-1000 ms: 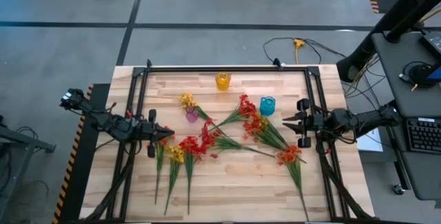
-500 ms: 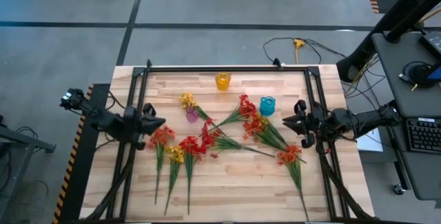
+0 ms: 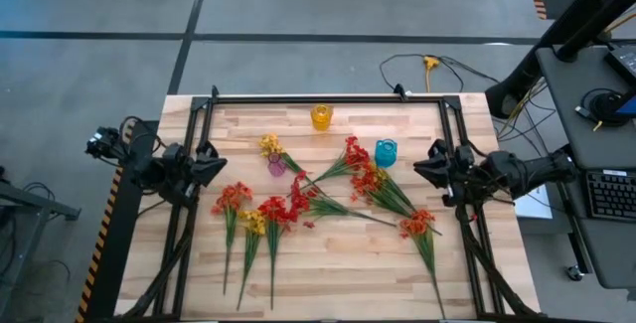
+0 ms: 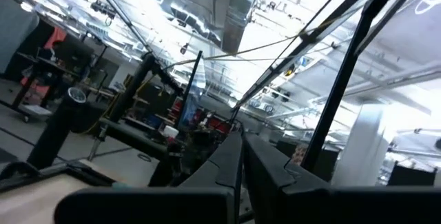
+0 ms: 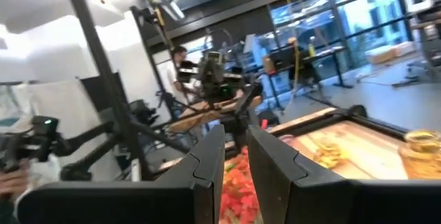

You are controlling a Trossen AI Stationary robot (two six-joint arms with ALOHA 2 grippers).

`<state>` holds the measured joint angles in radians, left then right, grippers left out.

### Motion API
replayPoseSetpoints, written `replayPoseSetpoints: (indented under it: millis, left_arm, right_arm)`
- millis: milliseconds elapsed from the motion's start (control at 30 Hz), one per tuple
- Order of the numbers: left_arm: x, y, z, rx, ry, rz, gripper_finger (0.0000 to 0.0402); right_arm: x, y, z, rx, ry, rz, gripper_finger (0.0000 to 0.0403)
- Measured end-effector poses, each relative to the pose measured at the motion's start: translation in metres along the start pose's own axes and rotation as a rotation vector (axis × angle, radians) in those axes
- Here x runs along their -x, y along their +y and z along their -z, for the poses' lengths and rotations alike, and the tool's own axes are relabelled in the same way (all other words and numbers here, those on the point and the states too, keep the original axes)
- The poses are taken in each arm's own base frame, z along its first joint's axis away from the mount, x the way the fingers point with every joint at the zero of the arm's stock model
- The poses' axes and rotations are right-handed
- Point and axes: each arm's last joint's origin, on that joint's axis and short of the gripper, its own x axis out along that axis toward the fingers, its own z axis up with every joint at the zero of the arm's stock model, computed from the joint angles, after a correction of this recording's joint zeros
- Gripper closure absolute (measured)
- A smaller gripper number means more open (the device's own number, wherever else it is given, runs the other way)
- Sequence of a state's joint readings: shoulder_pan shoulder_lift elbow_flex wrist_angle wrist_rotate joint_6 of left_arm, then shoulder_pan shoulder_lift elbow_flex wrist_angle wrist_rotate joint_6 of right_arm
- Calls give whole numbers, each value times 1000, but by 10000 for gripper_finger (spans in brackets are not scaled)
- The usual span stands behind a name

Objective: Sort flowers into vase by color
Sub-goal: Put the center red flower into the blue vase

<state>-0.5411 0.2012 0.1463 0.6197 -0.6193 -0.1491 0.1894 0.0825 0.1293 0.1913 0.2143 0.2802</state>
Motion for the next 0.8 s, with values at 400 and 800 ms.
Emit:
replayPoseSetpoints:
  millis: [400, 800]
  left_arm:
    - [-19, -11, 28, -37, 54, 27, 402]
    - [-39, -23, 33, -276, 141, -13, 402]
  right_arm:
    - [-25, 17, -29, 51, 193, -39, 346]
    - [-70, 33, -50, 128, 382, 12, 346]
